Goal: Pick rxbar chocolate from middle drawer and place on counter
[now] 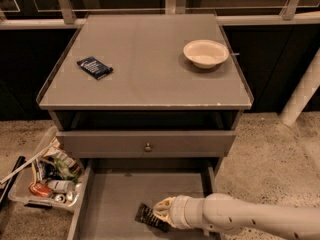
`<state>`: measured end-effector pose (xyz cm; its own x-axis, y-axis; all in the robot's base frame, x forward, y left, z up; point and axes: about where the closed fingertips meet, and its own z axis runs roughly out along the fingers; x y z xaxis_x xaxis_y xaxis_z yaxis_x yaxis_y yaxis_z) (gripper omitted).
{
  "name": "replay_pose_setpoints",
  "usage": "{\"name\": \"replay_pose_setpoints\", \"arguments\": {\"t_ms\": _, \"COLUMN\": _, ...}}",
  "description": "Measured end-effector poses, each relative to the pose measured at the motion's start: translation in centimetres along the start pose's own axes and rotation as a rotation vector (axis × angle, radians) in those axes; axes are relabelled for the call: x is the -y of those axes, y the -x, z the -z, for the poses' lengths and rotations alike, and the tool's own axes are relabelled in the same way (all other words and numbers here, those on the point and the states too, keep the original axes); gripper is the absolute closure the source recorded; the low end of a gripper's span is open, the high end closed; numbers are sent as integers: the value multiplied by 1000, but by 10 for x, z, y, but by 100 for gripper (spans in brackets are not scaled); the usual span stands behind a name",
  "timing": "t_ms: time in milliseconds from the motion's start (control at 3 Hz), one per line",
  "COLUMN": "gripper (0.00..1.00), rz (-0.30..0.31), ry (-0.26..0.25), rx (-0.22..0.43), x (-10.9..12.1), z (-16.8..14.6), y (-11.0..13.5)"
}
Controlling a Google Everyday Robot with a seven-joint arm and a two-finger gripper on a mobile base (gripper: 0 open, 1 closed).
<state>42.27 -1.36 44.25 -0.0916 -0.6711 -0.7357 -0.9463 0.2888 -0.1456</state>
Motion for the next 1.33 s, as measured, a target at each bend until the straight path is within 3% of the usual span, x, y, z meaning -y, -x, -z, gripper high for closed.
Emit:
{"name": "replay_pose_setpoints", "arguments": {"t_ms": 333, "gripper": 100, "rz": 25, "ry": -25, "rx": 17, "x": 0, "z": 23, "y": 15}}
{"name": "replay_pose_setpoints", "arguments": {"t_ms": 1000, "gripper": 57, "rz": 22, "ry": -28, "rx": 17, "x": 0, "z": 24, "y": 14}}
{"name": "replay_pose_setpoints", "arguments": {"t_ms": 1333, "gripper": 34, "rz": 3, "ry": -8, "rx": -26, "x": -5, "z": 6, "y": -3}}
